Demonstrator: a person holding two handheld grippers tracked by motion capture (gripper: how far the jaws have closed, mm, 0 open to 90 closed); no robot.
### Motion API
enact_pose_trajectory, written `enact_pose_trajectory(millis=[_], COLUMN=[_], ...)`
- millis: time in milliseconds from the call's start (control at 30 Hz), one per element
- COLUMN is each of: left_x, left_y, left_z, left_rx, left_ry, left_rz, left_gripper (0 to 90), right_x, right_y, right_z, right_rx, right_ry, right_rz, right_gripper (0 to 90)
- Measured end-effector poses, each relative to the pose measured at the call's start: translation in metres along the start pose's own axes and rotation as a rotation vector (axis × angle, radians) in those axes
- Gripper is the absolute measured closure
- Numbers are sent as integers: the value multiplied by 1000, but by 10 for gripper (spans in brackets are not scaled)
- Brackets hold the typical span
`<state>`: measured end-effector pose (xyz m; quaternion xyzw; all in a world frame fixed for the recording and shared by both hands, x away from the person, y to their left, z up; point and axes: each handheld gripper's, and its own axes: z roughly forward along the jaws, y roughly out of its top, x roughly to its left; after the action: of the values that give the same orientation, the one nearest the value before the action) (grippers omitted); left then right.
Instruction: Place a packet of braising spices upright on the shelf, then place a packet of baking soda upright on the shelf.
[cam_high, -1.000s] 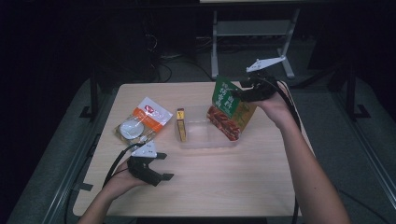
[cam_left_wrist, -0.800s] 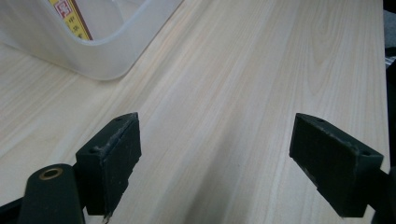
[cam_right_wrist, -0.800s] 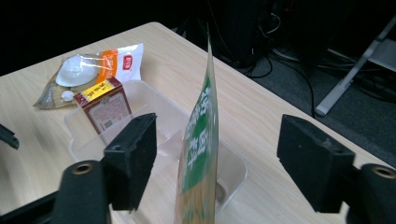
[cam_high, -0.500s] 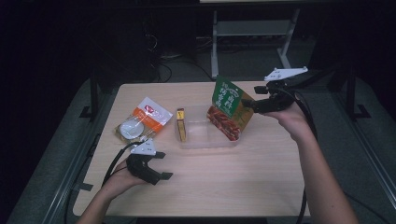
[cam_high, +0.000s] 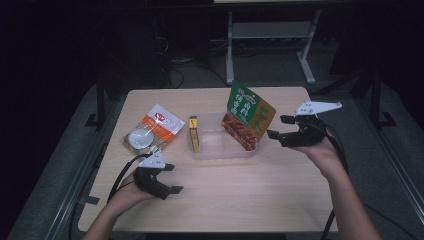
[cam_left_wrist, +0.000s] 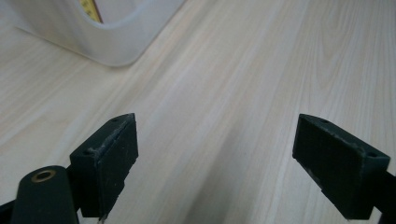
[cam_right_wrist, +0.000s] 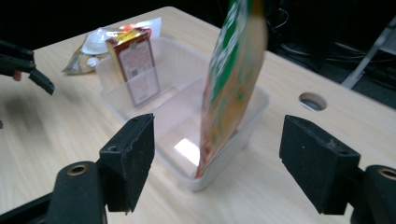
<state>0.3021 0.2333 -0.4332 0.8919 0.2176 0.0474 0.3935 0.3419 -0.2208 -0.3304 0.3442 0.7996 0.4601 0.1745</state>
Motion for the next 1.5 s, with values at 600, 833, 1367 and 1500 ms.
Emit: enact_pose_trajectory(millis=[600, 833, 1367, 1500], left_x=[-1, -4, 15, 29], left_y=[-11, -10, -5, -3], left_z=[5, 6, -11, -21], left_rx=[34, 34, 7, -2], left_ry=[9, 0, 81, 141], left_rz=[15, 29, -24, -49], left_gripper=[137, 137, 140, 143], right_x=[41, 62, 75, 75], right_y=[-66, -78, -87, -86], right_z=[36, 61, 81, 80], right_rx=[66, 153, 240, 237], right_ry=[155, 222, 256, 258], right_rz=[-56, -120, -160, -166], right_gripper=[238, 238, 235, 236])
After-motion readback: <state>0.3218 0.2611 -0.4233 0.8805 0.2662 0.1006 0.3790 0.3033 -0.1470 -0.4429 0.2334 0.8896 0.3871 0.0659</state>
